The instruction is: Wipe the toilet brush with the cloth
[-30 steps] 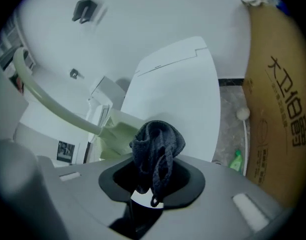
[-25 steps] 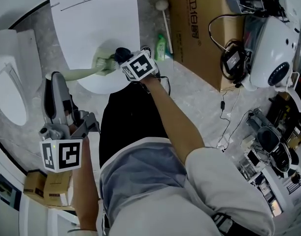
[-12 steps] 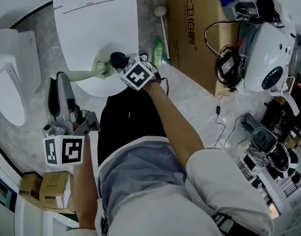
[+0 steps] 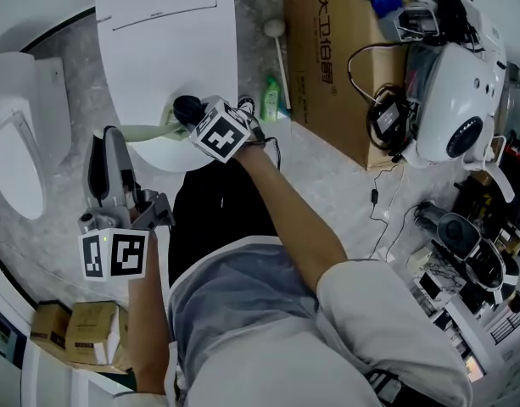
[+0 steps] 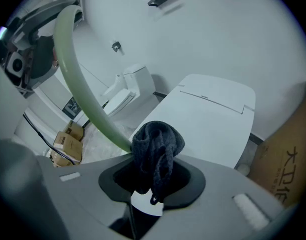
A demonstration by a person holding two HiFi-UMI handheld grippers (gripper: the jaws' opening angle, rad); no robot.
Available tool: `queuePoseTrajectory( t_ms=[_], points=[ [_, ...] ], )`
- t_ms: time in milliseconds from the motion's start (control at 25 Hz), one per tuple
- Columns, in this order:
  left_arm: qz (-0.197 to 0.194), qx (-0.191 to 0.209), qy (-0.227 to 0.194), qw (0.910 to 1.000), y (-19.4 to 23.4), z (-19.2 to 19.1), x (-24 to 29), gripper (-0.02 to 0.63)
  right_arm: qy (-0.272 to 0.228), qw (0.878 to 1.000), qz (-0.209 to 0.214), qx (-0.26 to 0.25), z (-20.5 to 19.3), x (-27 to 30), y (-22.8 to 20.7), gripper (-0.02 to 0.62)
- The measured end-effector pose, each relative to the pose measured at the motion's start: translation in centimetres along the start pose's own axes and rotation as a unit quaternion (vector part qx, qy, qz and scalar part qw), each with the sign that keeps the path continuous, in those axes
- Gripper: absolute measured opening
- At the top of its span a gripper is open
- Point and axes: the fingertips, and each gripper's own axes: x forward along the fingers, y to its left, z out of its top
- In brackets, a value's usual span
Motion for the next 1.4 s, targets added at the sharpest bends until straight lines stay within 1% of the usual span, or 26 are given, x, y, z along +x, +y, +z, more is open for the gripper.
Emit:
queuePoseTrajectory(
  t_ms=[120,200,280,360,480,600,680,760,840,960,1080,1200,1280,1400],
  points=[
    [0.002,-0.002,-0.003,1.0000,0.2,0.1,-0.4,0.000,0.004,1.000,-0.002,-0.011,0.6,0.3,-0.3,0.103],
    [0.003,-0.002,-0.005,1.0000,0.3,0.0,-0.5,0.000,-0.005,1.000,-0.003,0.000,1.0,0.2,-0.6,0.103],
    [0.004,-0.003,-0.006,1.0000,0.5,0.0,-0.6,0.000,-0.024,0.999,-0.009,0.036,1.2,-0.1,-1.1,0.103],
    [0.005,-0.003,-0.006,1.0000,0.5,0.0,-0.6,0.000,-0.045,0.995,-0.015,0.091,0.8,-0.4,-1.5,0.103],
    [0.004,-0.002,-0.005,1.0000,0.5,0.0,-0.5,0.000,-0.075,0.980,-0.024,0.184,-0.4,-0.5,-2.0,0.103],
    [0.004,0.000,-0.004,1.0000,0.5,0.1,-0.5,0.000,-0.106,0.956,-0.031,0.273,-1.8,-0.3,-2.4,0.103],
    [0.003,0.002,-0.004,1.0000,0.4,0.1,-0.5,0.000,-0.120,0.939,-0.036,0.321,-2.7,-0.2,-2.5,0.103],
    [0.001,0.004,-0.003,1.0000,0.4,0.1,-0.4,0.000,-0.114,0.928,-0.046,0.351,-3.9,0.2,-2.4,0.103],
    [0.000,0.007,-0.002,1.0000,0.4,0.0,-0.4,0.000,-0.105,0.922,-0.048,0.370,-4.9,0.9,-2.0,0.103],
    [-0.003,0.011,0.001,0.9999,0.4,0.0,-0.3,0.000,-0.104,0.914,-0.038,0.392,-5.4,2.2,-1.3,0.103],
    [-0.006,0.014,0.002,0.9999,0.4,0.0,-0.3,0.000,-0.096,0.910,-0.051,0.401,-6.1,3.3,-1.4,0.103],
    [-0.013,0.018,0.000,0.9998,0.3,-0.2,-0.4,0.000,-0.099,0.905,-0.062,0.408,-6.4,3.6,-1.5,0.103],
    [-0.017,0.018,0.000,0.9997,0.5,-0.3,-0.5,0.000,-0.100,0.903,-0.054,0.415,-6.2,3.7,-1.3,0.103],
    [-0.017,0.011,-0.002,0.9998,0.7,-0.4,-0.9,0.000,-0.110,0.889,-0.026,0.443,-5.7,3.7,-0.7,0.103]
  ],
)
